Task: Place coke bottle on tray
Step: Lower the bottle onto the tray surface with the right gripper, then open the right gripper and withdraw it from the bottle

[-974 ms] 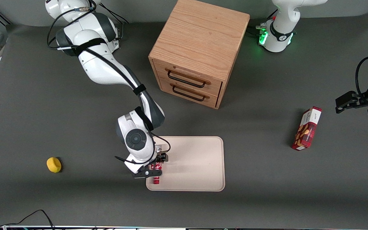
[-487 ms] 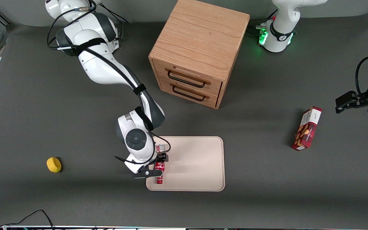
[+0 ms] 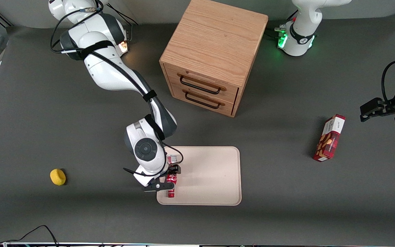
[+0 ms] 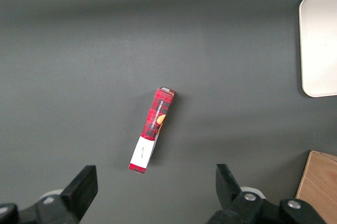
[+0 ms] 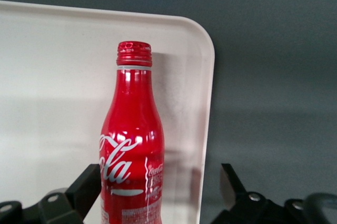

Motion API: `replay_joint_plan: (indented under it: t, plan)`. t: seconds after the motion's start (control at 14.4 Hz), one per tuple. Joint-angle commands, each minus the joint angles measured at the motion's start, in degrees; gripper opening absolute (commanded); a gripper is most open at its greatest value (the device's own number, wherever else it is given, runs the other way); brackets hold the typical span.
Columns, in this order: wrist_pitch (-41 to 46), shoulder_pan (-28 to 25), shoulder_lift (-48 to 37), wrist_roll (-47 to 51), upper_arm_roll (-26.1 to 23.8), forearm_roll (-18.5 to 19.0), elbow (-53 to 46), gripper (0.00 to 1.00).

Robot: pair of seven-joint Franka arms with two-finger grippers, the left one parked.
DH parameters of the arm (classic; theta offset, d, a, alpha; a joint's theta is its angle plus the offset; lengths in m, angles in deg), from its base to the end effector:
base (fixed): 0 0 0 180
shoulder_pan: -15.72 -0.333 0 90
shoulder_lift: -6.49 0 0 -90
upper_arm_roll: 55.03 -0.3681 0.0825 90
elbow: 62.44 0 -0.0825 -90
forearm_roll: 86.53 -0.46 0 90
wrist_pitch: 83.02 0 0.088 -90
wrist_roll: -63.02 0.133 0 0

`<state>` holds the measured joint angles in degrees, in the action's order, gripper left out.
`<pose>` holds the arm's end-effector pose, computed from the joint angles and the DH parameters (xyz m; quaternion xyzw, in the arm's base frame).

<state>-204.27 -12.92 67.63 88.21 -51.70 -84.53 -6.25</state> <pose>0.8115 0.4024 0.1749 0.9983 0.0255 0.0487 0.0214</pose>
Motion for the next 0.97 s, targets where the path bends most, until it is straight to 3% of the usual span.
replay_joint_plan:
  t: [0.0, 0.14, 0.35, 0.49, 0.77, 0.9]
  plan:
    - [1.37, 0.15, -0.75, -0.32, -0.17, -0.15, -1.08, 1.00]
    - [5.74, 0.24, -3.21, -0.32, -0.26, -1.11, -0.82, 1.00]
    - [16.71, 2.25, -11.62, -0.58, -0.34, -6.20, 2.59, 1.00]
    - [19.91, 4.01, -22.14, -1.72, -0.43, -7.97, 12.57, 1.00]
    - [19.74, 9.45, -45.62, -12.86, -0.52, -8.06, 36.65, 1.00]
    - [19.91, 12.36, -54.50, -15.25, -0.43, -7.54, 44.14, 1.00]
